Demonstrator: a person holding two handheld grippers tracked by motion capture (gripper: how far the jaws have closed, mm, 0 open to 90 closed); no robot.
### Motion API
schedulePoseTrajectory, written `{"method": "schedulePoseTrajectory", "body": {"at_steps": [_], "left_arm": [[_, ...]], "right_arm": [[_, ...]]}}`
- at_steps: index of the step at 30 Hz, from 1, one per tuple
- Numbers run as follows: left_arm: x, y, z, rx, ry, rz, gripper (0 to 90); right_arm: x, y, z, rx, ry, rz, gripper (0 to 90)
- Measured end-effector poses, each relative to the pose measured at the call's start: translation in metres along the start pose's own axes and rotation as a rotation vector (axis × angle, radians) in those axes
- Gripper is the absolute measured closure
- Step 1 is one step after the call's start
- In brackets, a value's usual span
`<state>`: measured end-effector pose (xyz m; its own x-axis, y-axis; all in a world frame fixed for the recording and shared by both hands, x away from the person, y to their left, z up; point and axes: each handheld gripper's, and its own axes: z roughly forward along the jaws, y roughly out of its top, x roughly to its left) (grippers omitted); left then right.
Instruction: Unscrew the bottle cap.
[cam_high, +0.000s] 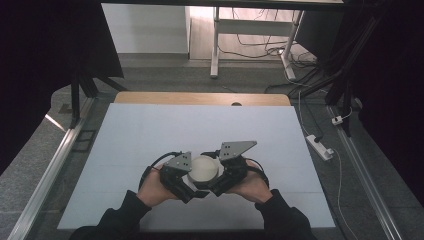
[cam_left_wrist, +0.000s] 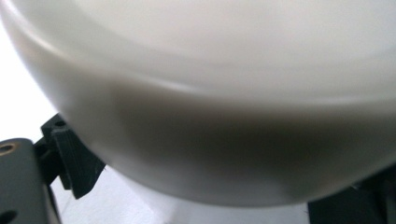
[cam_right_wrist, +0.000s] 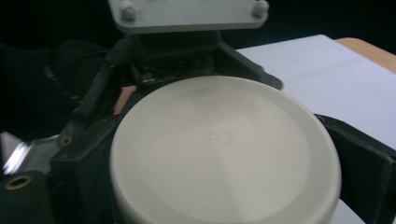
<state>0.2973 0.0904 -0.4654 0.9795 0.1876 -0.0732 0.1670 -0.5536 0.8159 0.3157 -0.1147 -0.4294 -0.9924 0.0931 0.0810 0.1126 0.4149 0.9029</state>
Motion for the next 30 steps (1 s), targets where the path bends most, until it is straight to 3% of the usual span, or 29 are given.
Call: {"method": "schedulePoseTrajectory", "body": {"at_steps": [5,9,12,17,25,30], "left_arm": [[-0.003,0.001,0.001,0.003,-0.036,0.028,7.7],[-0.002,0.001,0.001,0.001,-0.014,0.016,7.6],[-0.001,0.001,-0.001,-0.014,0.017,-0.004,7.6],[0.003,-0.001,-0.005,-0.036,0.070,-0.053,7.6],[0.004,-0.001,-0.005,-0.015,0.154,-0.095,7.6],[0.002,0.001,-0.003,0.001,0.183,-0.098,7.6]], "right_arm": [[-0.001,-0.002,-0.003,-0.002,0.088,-0.023,6.8],[-0.003,-0.003,-0.004,-0.004,0.087,-0.007,6.5],[-0.003,-0.001,-0.003,-0.019,0.030,0.029,0.8],[0.000,0.005,-0.005,-0.024,-0.085,0.053,0.0],[0.012,0.010,0.002,-0.020,-0.281,0.090,0.0],[0.018,0.010,0.011,0.002,-0.356,0.091,0.0]]}}
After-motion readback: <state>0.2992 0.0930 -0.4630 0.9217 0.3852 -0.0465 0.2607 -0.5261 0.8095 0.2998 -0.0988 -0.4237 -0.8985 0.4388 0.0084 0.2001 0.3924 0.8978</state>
